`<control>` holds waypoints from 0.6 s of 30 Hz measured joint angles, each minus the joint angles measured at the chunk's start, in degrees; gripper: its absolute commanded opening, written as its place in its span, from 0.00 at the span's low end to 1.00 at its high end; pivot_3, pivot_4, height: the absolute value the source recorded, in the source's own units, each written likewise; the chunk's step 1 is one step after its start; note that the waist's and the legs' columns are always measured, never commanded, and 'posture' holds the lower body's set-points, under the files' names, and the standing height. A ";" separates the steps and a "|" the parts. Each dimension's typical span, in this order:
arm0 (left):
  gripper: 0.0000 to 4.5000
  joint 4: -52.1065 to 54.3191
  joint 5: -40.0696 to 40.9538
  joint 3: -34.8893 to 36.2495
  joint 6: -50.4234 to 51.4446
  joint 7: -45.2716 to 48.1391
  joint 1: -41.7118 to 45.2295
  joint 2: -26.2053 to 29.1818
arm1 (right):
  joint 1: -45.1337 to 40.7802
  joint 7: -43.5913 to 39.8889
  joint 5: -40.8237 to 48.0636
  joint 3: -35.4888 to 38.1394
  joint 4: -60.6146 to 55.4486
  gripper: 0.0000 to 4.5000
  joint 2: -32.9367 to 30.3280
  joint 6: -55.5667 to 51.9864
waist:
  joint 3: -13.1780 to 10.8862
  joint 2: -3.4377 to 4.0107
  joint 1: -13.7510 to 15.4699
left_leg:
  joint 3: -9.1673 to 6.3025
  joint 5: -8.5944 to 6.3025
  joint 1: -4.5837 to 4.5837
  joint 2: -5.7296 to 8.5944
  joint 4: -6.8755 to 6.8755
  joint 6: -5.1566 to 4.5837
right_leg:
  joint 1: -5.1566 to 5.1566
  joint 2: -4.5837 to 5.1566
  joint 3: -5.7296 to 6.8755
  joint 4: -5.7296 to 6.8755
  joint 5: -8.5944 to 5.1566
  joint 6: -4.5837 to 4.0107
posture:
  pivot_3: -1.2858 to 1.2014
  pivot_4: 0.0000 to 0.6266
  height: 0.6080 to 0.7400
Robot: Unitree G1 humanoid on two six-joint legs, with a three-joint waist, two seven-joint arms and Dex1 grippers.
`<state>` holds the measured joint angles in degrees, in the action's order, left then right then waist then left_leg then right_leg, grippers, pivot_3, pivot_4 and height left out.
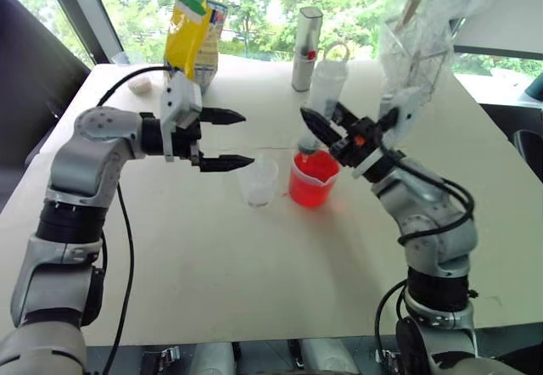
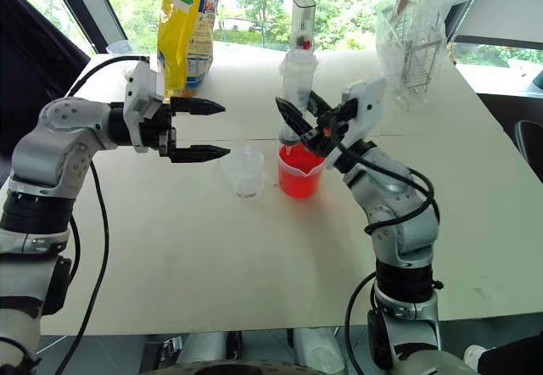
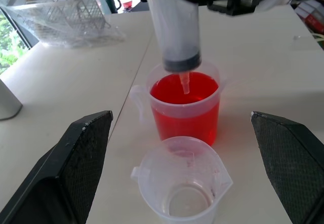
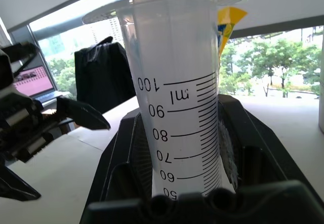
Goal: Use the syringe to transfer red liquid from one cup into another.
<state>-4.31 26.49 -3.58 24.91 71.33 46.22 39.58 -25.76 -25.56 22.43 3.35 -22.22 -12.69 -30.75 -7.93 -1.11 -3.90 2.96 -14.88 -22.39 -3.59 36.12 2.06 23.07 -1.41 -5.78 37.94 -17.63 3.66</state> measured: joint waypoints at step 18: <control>1.00 -20.57 -0.72 -0.22 -2.98 5.89 19.14 -14.70 | 3.62 0.16 -7.52 -4.41 8.26 0.31 -0.71 12.62 | 0.00 -0.01 0.08 | -0.01 0.01 0.00 0.01 0.06 0.02 | 0.00 -0.09 -0.04 0.05 0.00 -0.01 | 0.52 0.24 0.99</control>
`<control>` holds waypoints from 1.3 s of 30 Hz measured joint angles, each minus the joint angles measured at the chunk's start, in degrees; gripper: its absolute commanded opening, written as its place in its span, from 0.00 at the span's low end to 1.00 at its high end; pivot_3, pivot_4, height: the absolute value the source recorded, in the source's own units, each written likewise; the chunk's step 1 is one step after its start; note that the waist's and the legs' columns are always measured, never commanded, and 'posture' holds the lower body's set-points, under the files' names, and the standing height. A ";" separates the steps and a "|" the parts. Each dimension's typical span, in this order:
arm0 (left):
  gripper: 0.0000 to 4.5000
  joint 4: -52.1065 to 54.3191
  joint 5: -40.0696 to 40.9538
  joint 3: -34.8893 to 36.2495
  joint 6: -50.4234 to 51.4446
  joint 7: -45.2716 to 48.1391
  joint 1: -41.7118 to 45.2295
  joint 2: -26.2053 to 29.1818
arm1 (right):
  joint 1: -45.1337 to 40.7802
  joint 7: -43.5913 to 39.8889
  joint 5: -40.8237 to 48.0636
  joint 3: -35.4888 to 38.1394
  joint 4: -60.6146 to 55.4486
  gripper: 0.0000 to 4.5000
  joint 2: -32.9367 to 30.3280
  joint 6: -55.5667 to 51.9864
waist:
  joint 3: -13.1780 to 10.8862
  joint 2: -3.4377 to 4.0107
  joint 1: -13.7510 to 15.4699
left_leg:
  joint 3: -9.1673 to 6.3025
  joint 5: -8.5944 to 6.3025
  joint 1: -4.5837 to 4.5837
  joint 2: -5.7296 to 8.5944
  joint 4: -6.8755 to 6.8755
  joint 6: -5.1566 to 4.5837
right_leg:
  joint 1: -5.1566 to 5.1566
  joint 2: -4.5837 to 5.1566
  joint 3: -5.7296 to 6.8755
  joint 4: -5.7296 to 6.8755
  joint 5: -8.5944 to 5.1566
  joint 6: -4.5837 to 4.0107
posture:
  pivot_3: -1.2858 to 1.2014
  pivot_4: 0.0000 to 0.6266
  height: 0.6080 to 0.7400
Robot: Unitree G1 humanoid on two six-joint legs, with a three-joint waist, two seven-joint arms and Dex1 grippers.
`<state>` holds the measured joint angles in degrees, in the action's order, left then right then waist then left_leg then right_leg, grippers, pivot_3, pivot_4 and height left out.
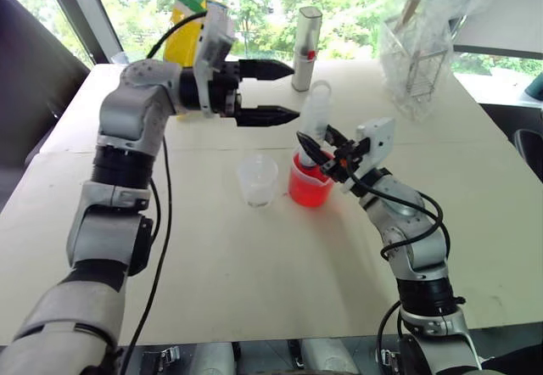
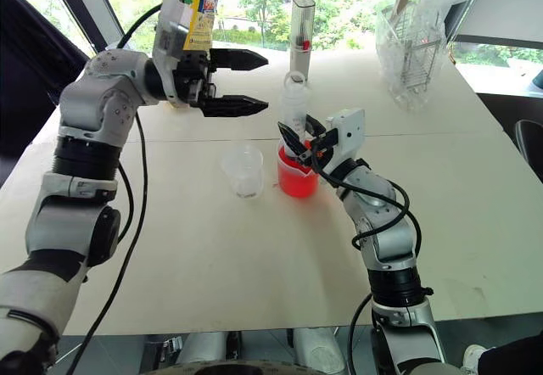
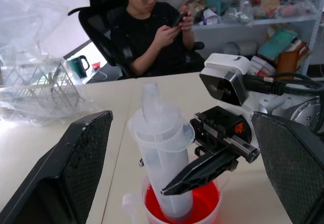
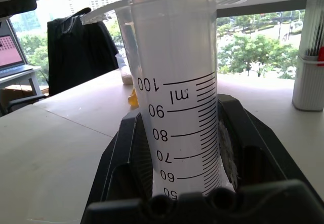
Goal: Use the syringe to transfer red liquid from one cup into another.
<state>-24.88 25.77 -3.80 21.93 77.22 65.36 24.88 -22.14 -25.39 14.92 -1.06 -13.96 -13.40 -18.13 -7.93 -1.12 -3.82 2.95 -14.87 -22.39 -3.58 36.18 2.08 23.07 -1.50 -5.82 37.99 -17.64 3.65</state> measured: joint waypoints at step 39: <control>0.01 -16.24 -4.75 -0.63 -3.32 1.06 7.69 -8.77 | 4.14 1.25 1.00 0.38 -5.36 0.31 -1.21 -2.71 | 0.00 -0.01 -0.04 | -0.03 0.00 0.00 0.02 0.00 0.00 | 0.00 -0.03 0.00 0.01 0.00 0.01 | 0.52 0.24 0.99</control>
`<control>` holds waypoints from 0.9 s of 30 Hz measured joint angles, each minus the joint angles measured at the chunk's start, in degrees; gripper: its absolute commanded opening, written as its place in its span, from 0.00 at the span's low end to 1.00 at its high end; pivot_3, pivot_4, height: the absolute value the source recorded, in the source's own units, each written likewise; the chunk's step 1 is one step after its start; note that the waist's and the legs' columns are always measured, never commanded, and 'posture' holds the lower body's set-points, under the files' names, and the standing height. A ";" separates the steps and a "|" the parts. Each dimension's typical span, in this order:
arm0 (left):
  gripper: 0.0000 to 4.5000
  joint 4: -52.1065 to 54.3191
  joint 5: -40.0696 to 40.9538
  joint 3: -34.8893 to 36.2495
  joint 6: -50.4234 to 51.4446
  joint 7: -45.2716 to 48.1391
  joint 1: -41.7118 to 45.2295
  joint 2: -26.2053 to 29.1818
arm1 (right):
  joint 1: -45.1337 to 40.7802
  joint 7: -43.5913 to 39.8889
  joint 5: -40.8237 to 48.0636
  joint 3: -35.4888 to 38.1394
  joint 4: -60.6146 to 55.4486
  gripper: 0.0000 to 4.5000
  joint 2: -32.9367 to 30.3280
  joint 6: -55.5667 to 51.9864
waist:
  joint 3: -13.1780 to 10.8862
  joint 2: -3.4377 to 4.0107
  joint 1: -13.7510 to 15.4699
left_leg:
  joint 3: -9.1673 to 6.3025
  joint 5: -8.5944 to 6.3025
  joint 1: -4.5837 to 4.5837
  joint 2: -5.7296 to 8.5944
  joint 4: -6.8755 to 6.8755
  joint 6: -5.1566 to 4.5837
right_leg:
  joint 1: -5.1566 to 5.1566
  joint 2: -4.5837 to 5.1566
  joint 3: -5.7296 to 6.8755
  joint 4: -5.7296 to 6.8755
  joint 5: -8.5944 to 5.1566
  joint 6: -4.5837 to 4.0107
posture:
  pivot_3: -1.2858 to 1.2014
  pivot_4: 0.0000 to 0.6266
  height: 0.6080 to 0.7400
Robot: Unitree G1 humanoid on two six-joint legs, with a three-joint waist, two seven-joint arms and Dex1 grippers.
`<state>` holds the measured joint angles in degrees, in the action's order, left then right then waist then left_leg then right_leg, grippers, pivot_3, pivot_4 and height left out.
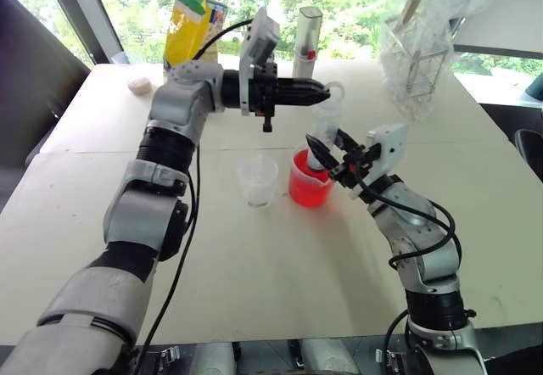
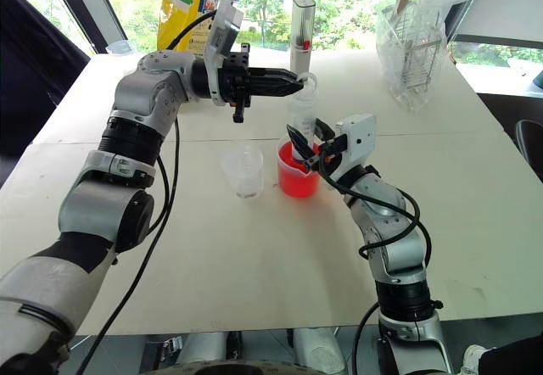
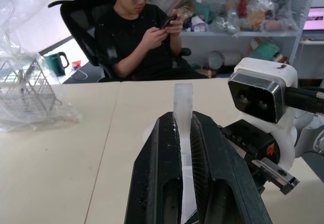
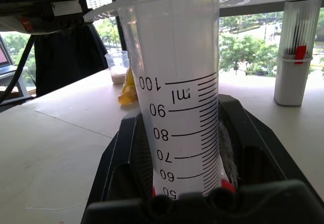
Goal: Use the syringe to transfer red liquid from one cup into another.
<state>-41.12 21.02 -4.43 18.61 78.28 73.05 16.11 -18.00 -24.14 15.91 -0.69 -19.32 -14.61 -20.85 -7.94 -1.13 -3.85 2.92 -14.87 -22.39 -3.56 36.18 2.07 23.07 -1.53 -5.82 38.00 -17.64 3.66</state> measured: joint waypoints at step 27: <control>0.01 -3.29 0.00 3.02 -1.58 -0.52 2.02 -1.02 | -0.55 0.00 0.46 -0.01 1.65 0.31 -0.02 1.03 | 0.00 0.00 0.01 | 0.00 0.00 0.00 0.00 0.01 0.00 | 0.00 0.00 0.01 0.01 0.00 0.00 | 0.52 0.24 0.99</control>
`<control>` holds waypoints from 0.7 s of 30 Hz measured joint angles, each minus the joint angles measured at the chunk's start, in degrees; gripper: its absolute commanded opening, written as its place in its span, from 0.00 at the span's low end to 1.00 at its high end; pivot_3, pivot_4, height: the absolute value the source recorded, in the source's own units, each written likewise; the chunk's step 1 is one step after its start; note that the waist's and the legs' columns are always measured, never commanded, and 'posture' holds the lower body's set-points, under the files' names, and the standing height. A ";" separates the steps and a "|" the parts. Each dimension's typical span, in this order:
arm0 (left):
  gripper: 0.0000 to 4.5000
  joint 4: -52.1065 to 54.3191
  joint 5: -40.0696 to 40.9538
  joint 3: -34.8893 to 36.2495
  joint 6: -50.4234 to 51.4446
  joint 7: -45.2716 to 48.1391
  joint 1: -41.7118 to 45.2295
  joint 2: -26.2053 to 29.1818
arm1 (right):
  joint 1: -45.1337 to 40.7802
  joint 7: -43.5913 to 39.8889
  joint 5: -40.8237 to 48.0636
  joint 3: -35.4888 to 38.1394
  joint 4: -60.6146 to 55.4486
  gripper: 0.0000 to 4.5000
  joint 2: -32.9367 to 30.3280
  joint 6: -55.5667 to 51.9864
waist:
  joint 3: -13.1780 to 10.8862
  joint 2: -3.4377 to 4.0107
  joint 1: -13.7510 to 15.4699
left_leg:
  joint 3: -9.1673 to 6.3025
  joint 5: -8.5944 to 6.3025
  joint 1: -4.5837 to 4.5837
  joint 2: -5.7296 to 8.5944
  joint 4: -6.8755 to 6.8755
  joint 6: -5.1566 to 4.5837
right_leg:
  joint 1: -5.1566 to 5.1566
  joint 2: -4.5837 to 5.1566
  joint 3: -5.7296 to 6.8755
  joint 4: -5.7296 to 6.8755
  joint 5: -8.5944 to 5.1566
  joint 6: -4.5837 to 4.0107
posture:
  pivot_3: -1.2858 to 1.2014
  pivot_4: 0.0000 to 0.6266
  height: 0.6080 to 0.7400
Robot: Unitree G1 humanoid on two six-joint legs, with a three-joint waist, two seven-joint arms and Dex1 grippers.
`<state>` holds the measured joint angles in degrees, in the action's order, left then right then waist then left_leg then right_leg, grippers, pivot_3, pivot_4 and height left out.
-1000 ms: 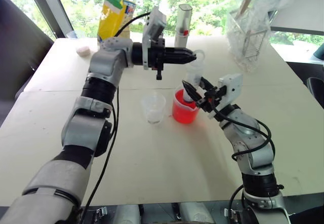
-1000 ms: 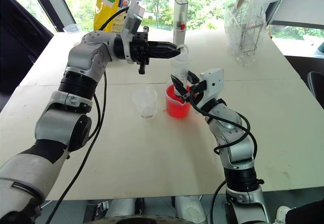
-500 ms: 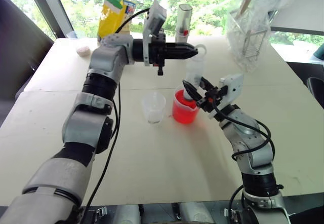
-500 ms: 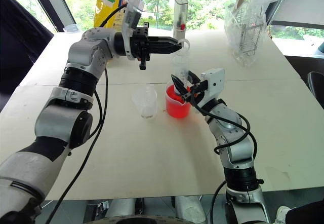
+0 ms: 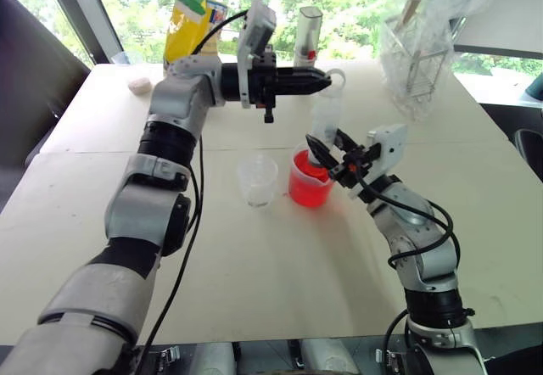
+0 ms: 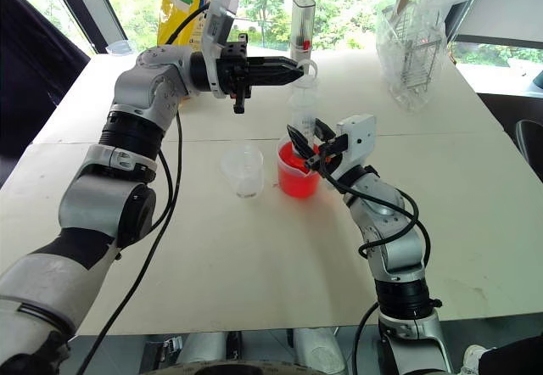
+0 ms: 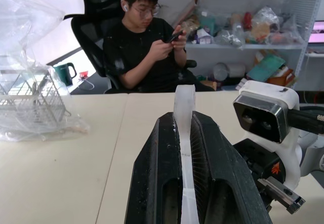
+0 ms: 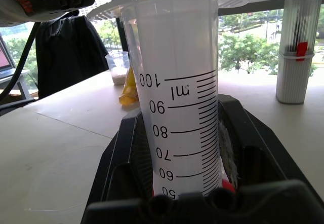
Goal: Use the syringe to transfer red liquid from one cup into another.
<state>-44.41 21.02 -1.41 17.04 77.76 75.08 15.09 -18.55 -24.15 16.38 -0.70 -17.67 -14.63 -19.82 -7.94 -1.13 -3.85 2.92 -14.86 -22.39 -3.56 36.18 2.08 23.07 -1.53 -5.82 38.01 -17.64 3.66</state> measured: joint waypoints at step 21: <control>0.99 9.79 1.27 1.60 2.64 -3.45 -3.72 3.29 | -2.92 -1.06 0.88 -0.90 -2.74 0.31 -1.96 -4.90 | 0.00 0.03 -0.05 | -0.01 0.01 0.03 -0.02 0.03 0.02 | 0.00 0.00 -0.02 0.09 0.00 0.00 | 0.52 0.24 0.99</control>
<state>-34.62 22.29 0.19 19.67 74.31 71.36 18.38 -21.47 -25.21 17.26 -1.60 -20.40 -16.59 -24.72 -7.94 -1.10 -3.90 2.92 -14.85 -22.36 -3.58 36.22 2.10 23.07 -1.53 -5.84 38.10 -17.63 3.66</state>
